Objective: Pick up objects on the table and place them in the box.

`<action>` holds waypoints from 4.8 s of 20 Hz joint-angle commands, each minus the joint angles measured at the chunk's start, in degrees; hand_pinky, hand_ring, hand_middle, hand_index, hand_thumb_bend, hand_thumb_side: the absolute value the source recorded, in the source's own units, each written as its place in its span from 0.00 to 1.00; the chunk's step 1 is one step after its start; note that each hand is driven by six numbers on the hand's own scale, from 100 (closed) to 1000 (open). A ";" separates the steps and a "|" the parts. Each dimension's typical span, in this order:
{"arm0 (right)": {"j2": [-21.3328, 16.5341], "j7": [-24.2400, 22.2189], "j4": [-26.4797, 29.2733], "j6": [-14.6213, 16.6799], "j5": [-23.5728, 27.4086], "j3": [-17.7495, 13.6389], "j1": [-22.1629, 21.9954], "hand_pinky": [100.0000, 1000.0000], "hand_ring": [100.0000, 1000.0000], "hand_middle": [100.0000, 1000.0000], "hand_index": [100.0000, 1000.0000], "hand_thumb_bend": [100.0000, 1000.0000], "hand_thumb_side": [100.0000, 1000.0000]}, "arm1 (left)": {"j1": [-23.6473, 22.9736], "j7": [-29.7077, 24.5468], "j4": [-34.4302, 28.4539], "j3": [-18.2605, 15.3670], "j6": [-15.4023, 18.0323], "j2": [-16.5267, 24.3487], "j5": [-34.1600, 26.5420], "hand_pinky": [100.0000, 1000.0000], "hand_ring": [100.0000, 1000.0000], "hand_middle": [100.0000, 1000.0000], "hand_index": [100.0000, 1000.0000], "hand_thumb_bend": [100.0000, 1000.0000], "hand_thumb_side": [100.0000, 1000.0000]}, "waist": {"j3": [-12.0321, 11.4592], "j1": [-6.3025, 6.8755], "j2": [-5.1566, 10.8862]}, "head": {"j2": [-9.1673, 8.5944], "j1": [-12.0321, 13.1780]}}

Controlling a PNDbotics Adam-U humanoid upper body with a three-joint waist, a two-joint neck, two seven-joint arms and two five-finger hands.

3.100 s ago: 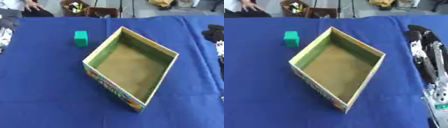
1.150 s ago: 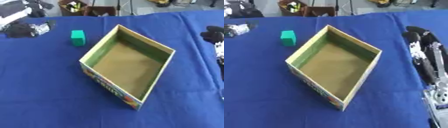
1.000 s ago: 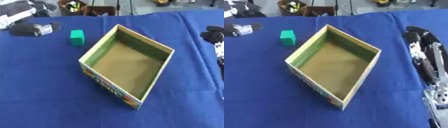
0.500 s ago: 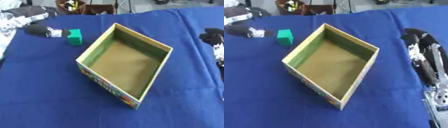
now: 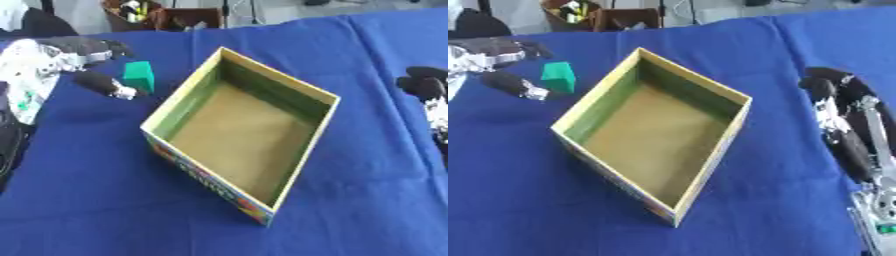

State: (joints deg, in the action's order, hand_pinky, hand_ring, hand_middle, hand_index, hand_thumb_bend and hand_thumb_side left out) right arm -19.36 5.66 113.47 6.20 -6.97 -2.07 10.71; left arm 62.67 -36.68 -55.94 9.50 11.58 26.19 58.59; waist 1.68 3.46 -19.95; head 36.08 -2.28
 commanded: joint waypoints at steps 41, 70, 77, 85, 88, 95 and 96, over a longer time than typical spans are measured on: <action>1.52 -1.42 1.12 -0.97 0.23 0.65 3.22 0.82 0.74 0.55 0.73 0.00 0.62 | 6.19 -2.14 6.76 -5.10 1.43 4.50 6.04 0.81 0.89 0.95 1.00 0.44 0.70 | 4.19 1.19 -4.63 | -5.92 3.53; 2.21 -0.92 1.12 -3.55 -0.43 0.61 2.78 0.82 0.73 0.54 0.73 0.00 0.60 | 6.27 18.35 5.07 -5.08 -1.86 4.22 5.43 0.39 0.47 0.46 0.58 0.00 0.62 | 4.33 1.31 -3.63 | -5.18 3.03; 1.77 -0.38 1.12 -3.79 -0.35 0.15 1.97 0.82 0.73 0.54 0.73 0.00 0.61 | 6.57 17.09 0.90 -3.87 -1.13 5.08 2.09 0.37 0.45 0.43 0.55 0.00 0.59 | 3.09 1.23 -1.95 | -3.35 2.09; 0.17 0.54 1.12 -3.69 0.32 -0.37 1.12 0.82 0.73 0.54 0.73 0.00 0.63 | 4.79 12.87 -9.48 -0.16 -0.61 6.24 -6.37 0.37 0.45 0.43 0.54 0.00 0.55 | 1.32 0.84 0.73 | -0.80 1.01; 0.07 0.58 1.12 -3.89 0.69 -0.36 1.03 0.82 0.73 0.55 0.73 0.00 0.63 | 3.67 10.85 -14.34 1.86 -0.95 6.10 -9.79 0.37 0.45 0.43 0.54 0.00 0.55 | 0.84 0.71 1.49 | -0.11 0.86; -0.35 0.95 1.12 -4.05 1.59 -0.51 1.23 0.82 0.74 0.55 0.73 0.00 0.64 | 1.95 6.80 -23.91 5.30 -2.80 3.35 -15.42 0.37 0.44 0.42 0.53 0.00 0.53 | 0.08 0.22 3.02 | 0.94 0.41; -0.50 1.06 1.12 -4.08 1.71 -0.58 1.31 0.82 0.74 0.55 0.73 0.00 0.64 | 1.63 6.23 -25.45 5.83 -2.82 2.70 -16.15 0.37 0.44 0.42 0.53 0.00 0.54 | -0.12 0.16 3.25 | 1.13 0.21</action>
State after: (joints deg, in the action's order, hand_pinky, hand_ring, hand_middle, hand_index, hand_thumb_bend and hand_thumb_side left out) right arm -18.46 6.45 113.47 2.17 -5.86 -2.15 11.58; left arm 63.44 -29.73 -78.81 14.90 8.87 28.58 43.58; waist 1.55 3.92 -18.06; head 36.69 -1.80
